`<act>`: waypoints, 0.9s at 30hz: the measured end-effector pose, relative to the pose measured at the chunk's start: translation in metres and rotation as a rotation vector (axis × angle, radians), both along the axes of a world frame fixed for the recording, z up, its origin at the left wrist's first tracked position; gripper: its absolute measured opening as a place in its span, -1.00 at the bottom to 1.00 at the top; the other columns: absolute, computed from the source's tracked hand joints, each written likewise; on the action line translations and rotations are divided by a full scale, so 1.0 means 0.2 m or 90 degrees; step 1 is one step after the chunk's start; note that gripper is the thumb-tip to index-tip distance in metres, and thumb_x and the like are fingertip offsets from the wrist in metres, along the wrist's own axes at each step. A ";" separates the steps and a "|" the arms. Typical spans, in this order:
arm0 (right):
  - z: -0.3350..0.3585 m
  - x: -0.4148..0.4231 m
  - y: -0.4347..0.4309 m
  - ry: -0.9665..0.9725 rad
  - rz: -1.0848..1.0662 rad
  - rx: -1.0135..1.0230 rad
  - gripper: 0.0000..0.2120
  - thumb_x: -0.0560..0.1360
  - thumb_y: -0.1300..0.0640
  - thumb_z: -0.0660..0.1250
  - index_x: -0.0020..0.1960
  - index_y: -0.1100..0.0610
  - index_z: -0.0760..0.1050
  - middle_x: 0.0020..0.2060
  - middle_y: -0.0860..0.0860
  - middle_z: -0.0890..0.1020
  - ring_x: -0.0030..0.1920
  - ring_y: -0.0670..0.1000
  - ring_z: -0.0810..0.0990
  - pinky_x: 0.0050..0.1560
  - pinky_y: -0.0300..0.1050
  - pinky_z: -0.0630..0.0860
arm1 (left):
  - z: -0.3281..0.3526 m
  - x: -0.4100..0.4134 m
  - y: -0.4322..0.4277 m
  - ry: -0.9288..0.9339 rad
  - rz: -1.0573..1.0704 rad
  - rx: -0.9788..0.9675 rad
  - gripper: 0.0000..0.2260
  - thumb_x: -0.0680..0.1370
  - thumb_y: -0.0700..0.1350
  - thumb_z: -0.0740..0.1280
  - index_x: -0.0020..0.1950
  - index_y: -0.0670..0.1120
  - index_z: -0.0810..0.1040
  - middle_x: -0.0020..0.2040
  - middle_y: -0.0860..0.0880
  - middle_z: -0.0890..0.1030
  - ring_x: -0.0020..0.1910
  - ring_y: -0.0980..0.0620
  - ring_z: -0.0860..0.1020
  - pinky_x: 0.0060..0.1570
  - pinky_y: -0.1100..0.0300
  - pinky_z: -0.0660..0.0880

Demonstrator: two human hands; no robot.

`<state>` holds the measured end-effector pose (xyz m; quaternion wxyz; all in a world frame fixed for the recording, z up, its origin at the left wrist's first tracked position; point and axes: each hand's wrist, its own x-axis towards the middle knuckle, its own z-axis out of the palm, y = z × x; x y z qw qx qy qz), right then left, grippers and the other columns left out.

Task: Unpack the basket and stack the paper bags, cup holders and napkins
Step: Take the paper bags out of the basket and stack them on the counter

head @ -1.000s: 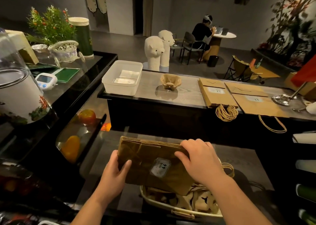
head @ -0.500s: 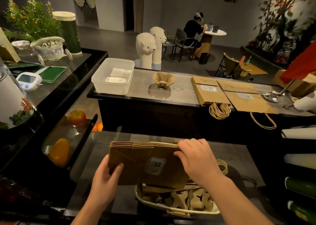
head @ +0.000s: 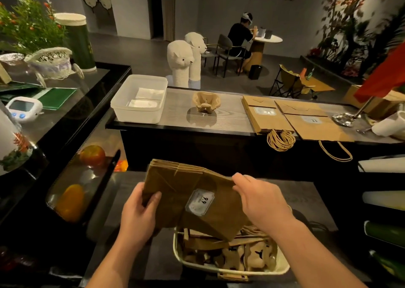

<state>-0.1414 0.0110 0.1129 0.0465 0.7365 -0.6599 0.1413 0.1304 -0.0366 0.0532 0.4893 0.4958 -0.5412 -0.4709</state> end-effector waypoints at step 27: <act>0.06 -1.18 -0.21 -0.741 -0.376 -0.093 -0.82 0.70 0.08 0.15 0.04 -0.04 0.53 -0.08 -0.08 0.66 -0.02 -0.01 0.62 0.05 0.07 0.59 | 0.42 -1.56 -0.08 -0.110 -0.009 0.107 -0.85 0.73 -0.08 0.16 0.20 0.15 0.44 0.06 0.16 0.57 0.03 0.20 0.53 0.07 0.06 0.49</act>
